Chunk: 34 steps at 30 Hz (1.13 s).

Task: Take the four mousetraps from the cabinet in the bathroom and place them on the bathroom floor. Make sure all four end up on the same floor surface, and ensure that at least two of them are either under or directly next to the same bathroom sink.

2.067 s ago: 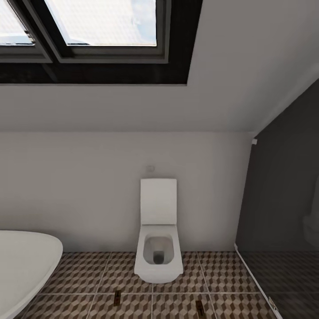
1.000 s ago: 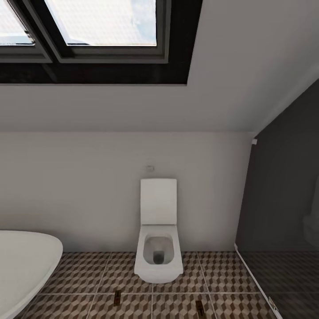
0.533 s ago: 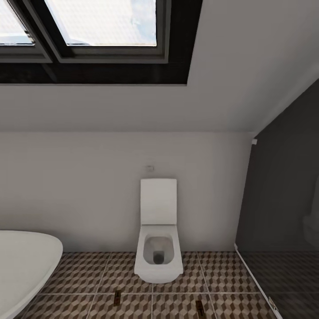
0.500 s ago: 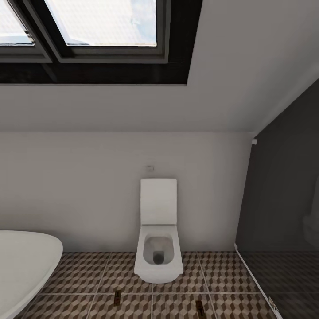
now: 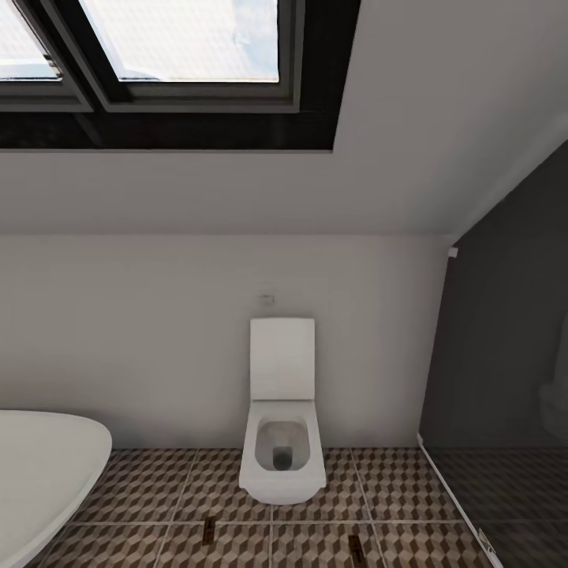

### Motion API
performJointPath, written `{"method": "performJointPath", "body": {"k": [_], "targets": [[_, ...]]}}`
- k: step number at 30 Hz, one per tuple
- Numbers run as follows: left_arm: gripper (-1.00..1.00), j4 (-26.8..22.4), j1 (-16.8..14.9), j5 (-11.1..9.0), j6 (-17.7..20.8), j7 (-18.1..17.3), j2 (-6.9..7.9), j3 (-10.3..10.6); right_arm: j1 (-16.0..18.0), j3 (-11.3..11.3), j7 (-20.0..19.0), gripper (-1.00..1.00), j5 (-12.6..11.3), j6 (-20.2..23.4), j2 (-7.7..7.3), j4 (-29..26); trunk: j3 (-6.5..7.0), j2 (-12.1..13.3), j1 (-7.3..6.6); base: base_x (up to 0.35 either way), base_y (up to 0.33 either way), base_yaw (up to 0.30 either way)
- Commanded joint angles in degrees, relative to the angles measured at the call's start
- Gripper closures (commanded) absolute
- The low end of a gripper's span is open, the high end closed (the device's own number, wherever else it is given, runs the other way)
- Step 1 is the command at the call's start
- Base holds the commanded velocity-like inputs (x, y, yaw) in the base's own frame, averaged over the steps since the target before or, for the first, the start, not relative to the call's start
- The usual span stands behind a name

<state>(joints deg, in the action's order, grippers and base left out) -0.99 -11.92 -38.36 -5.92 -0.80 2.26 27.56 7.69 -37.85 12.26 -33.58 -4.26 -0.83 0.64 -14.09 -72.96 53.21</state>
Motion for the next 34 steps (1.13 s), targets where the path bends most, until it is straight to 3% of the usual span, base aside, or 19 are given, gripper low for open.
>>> {"method": "performJointPath", "body": {"k": [1,34], "targets": [[-1.0,0.0,0.0,-0.5,-0.1,-0.1,0.03,0.5,0.0,-0.5,0.0,-1.0,-0.6,-0.2,0.02,0.1,-0.07,0.0,0.0,0.0,0.0,0.0],[-1.0,0.0,0.0,-0.5,-0.1,-0.1,0.17,0.6,0.0,-0.5,0.0,-1.0,-0.5,-0.2,0.09,0.1,-0.07,0.0,0.0,0.0,0.0,0.0]]}}
